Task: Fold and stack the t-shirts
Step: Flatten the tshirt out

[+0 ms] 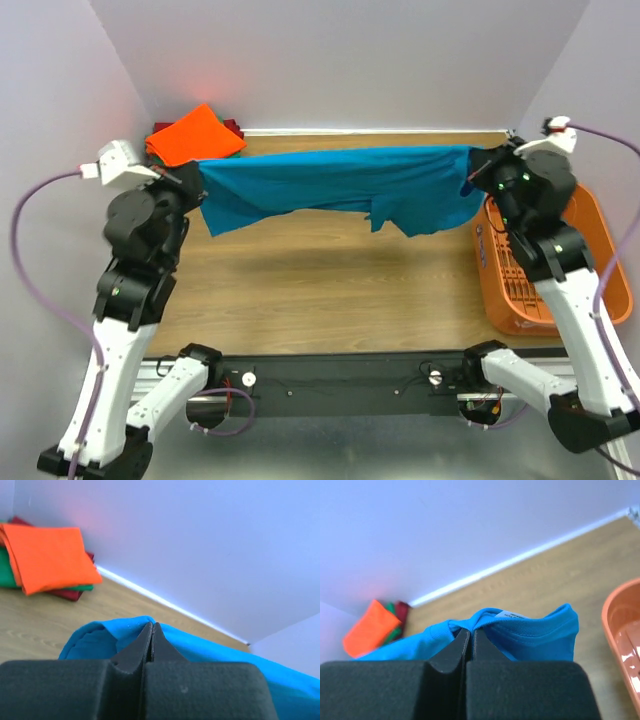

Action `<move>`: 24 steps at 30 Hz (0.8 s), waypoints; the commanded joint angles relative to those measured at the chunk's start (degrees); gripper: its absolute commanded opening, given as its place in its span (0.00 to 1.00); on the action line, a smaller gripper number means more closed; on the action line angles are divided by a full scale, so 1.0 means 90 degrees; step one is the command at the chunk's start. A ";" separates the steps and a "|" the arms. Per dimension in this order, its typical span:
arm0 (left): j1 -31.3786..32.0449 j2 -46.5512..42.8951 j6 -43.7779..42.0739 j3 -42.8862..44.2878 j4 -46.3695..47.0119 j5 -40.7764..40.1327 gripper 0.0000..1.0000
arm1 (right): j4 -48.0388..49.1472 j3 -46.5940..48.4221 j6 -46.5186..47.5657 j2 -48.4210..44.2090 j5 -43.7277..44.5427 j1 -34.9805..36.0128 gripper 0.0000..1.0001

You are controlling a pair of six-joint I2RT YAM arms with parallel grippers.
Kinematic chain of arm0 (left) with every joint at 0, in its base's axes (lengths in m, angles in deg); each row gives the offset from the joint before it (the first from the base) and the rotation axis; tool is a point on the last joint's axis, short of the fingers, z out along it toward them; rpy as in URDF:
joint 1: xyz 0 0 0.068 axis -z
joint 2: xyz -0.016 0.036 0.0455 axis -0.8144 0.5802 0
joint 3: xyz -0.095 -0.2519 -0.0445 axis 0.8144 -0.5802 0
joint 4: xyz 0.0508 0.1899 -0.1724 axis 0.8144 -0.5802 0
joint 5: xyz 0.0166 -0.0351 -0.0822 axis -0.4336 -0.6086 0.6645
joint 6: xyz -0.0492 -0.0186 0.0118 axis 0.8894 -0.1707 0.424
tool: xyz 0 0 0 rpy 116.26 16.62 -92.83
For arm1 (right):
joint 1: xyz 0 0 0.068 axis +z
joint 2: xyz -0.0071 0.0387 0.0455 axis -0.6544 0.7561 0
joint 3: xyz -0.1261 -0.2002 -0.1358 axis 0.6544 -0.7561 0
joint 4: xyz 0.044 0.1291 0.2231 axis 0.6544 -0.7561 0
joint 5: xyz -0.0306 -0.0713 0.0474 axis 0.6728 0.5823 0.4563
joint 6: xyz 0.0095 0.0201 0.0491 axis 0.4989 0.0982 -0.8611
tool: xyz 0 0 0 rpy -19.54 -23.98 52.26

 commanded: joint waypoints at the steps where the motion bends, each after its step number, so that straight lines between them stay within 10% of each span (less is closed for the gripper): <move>1: -0.0048 -0.0303 -0.0213 0.0266 -0.0513 -0.0204 0.00 | -0.0354 0.0439 0.0218 -0.0250 0.0215 -0.0030 0.04; 12: -0.0145 0.1345 -0.0380 -0.0163 0.0463 0.0294 0.02 | -0.0062 0.0889 0.0482 0.2178 -0.0009 -0.0108 0.11; 15: -0.0292 0.2331 -0.0360 -0.0231 0.0718 0.0666 0.21 | -0.0003 0.1152 0.0433 0.3457 -0.0331 -0.0352 0.27; 18: -0.0467 0.3249 -0.0400 -0.0241 0.0855 0.1240 0.36 | -0.0003 0.1396 0.0297 0.4435 -0.0868 -0.0626 0.67; 24: -0.0594 0.3008 -0.0175 -0.1283 0.1245 0.1359 0.56 | -0.0003 0.0638 0.0024 0.4283 -0.0840 -0.0675 0.81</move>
